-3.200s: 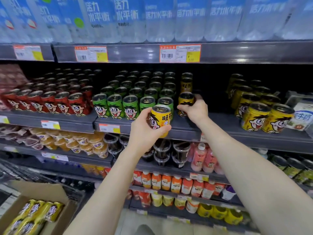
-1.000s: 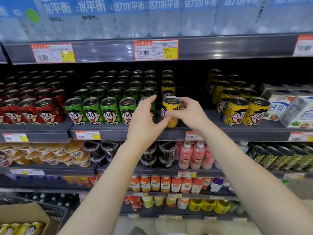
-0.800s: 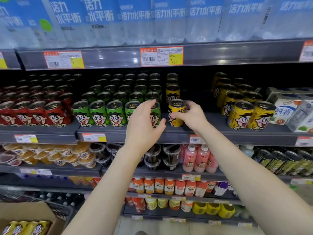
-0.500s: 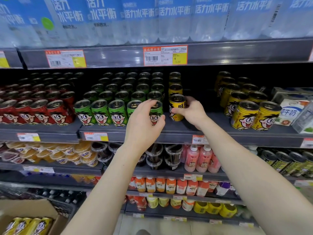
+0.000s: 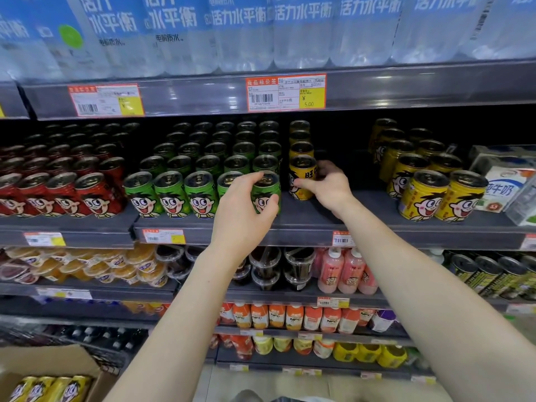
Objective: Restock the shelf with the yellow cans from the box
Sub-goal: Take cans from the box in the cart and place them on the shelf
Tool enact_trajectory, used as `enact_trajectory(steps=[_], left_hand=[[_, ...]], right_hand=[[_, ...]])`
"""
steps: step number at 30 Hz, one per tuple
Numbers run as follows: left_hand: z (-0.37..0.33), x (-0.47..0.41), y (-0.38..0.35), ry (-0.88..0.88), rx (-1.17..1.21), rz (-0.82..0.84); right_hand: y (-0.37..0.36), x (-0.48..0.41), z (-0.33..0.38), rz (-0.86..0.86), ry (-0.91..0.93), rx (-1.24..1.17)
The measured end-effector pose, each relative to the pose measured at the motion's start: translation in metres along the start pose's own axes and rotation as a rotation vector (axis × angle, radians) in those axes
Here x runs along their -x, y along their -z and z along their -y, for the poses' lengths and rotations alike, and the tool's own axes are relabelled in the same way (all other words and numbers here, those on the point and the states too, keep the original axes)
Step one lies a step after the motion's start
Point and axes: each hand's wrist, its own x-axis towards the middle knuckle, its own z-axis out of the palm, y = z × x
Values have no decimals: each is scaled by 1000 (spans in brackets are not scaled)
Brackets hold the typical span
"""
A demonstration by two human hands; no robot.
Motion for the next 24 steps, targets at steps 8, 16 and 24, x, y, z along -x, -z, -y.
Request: enact_trajectory(steps=[8, 16, 24], left_hand=[[-5, 5, -1, 18, -37, 39], [-2, 53, 3, 25, -152, 105], [29, 118, 22, 37, -245, 205]], right_hand=[[7, 14, 2, -35, -28, 169], [12, 73, -2, -12, 218, 425], [-7, 175, 3, 196, 280, 612]])
